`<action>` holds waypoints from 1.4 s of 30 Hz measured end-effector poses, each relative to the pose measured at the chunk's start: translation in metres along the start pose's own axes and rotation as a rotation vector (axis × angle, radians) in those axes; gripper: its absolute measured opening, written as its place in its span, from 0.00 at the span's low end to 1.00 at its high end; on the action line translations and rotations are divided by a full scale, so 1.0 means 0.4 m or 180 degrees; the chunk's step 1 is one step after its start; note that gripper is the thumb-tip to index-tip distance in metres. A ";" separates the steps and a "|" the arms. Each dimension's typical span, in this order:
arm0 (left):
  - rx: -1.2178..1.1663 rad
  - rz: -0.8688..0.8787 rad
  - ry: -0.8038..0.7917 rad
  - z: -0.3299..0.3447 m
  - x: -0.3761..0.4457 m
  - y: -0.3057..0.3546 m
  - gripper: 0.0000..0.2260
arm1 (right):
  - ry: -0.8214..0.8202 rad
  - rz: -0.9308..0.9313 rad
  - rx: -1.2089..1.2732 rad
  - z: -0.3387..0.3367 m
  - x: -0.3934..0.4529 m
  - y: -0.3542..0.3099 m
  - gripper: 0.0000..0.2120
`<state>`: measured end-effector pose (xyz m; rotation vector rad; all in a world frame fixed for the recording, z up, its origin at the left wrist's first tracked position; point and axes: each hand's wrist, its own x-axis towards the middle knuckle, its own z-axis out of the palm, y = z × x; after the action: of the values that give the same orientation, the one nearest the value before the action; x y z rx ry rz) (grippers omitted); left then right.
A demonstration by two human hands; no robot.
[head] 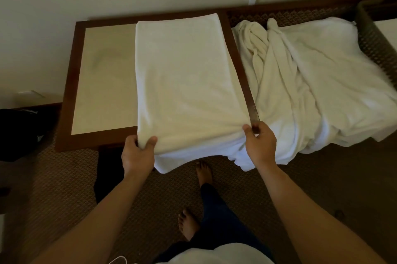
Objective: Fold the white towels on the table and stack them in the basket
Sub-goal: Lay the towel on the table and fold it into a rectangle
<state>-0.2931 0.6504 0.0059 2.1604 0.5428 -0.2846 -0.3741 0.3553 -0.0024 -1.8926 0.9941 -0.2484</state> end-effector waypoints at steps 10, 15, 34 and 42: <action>0.0680 0.0358 0.0149 -0.029 0.022 0.005 0.20 | -0.0214 0.0345 -0.0231 0.000 0.011 -0.011 0.03; 0.0641 0.0298 -0.0073 -0.015 0.077 0.082 0.29 | -0.0115 -0.0089 -0.1046 0.018 0.047 -0.050 0.19; 0.0114 -0.0180 -0.0101 -0.008 0.213 0.196 0.25 | -0.0281 -0.0403 -0.1789 0.050 0.129 -0.131 0.19; 0.1183 0.0640 0.0341 0.032 0.213 0.150 0.19 | 0.0135 -0.0279 -0.1567 0.078 0.107 -0.108 0.14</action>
<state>-0.1899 0.6321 0.0074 2.5810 0.3465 -0.1688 -0.3063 0.3539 0.0068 -2.3878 1.0707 -0.0984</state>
